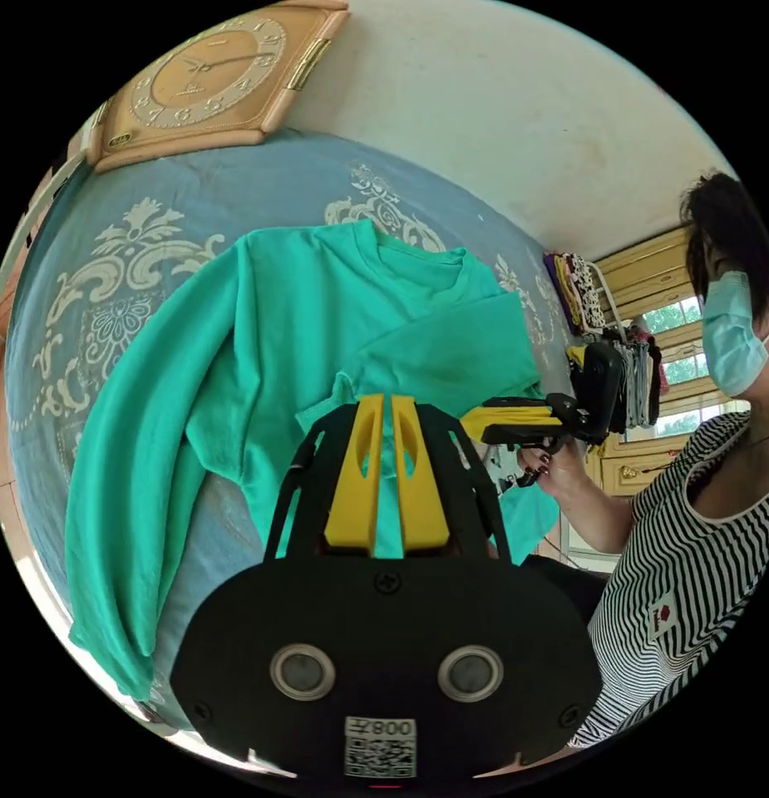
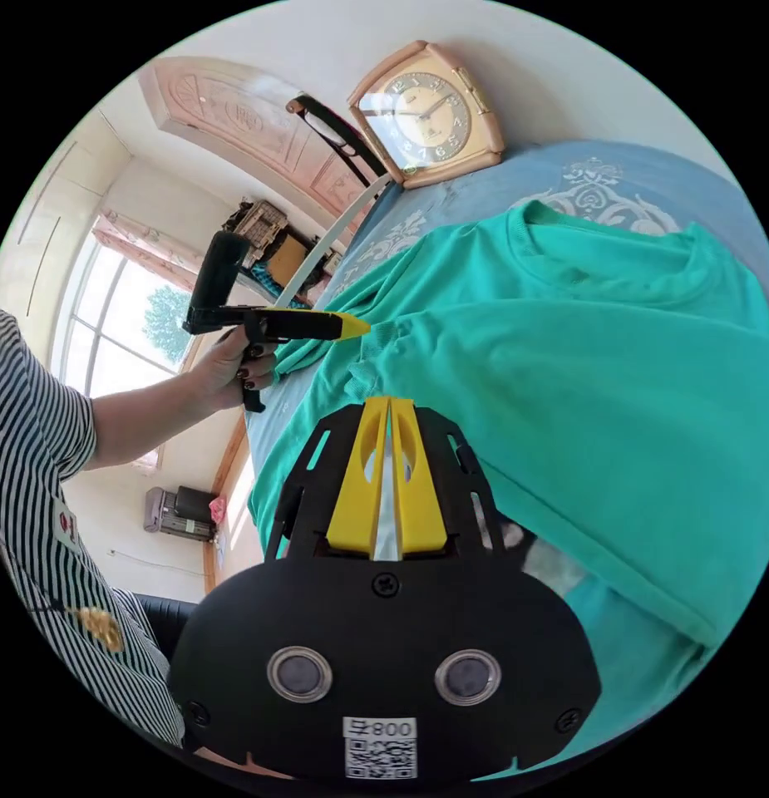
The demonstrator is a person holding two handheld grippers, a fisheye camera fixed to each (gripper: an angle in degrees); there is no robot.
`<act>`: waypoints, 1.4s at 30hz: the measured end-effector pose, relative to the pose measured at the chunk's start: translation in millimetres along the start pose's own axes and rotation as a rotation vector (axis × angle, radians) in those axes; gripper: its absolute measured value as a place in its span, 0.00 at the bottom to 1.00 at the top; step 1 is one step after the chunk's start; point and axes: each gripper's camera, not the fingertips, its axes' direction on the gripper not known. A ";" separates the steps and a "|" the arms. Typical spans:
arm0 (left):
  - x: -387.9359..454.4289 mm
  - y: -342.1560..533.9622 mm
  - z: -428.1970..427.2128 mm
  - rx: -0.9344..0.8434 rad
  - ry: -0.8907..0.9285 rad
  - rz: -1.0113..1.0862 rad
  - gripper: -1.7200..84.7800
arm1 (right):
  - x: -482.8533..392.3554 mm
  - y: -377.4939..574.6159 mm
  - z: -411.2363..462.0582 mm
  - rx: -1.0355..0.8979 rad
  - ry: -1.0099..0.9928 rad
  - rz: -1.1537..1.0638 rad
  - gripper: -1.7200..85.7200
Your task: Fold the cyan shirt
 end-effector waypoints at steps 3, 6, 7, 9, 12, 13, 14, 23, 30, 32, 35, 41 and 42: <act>35.7 -34.0 27.4 -0.005 0.071 0.158 0.07 | 21.8 34.8 -53.7 0.081 0.078 0.090 0.04; 72.1 -81.3 74.7 -0.057 0.190 0.312 0.08 | 37.8 71.7 -108.3 0.143 0.224 0.170 0.06; 79.4 -91.2 84.8 -0.066 0.208 0.337 0.09 | 41.5 84.2 -127.1 0.157 0.299 0.197 0.07; 111.0 -129.7 124.1 -0.104 0.251 0.443 0.10 | 45.8 100.0 -151.1 0.176 0.392 0.231 0.09; 148.8 -169.7 170.3 -0.161 0.250 0.550 0.10 | 52.9 118.4 -176.5 0.201 0.523 0.263 0.10; 155.2 -176.5 179.1 -0.172 0.241 0.564 0.10 | 57.7 123.7 -181.3 0.205 0.554 0.274 0.10; 166.4 -189.8 195.7 -0.196 0.223 0.581 0.10 | 60.4 126.0 -182.8 0.204 0.563 0.279 0.10; 210.4 -234.9 284.0 -0.365 0.169 0.621 0.05 | 99.3 150.5 -176.1 0.137 0.496 0.338 0.08; 228.9 -242.2 265.9 -0.132 0.349 0.645 0.03 | 86.9 180.8 -212.6 0.291 0.520 0.317 0.05; 234.0 -245.3 281.8 -0.167 0.301 0.648 0.03 | 94.1 186.1 -216.1 0.293 0.505 0.331 0.04; 237.6 -247.7 317.6 -0.244 0.257 0.625 0.03 | 118.2 191.4 -208.7 0.223 0.487 0.380 0.04; 244.6 -250.4 346.6 -0.286 0.222 0.601 0.04 | 136.4 212.0 -219.3 0.281 0.389 0.433 0.04; 246.2 -249.6 347.2 -0.281 0.227 0.599 0.04 | 135.5 212.5 -220.4 0.273 0.404 0.423 0.04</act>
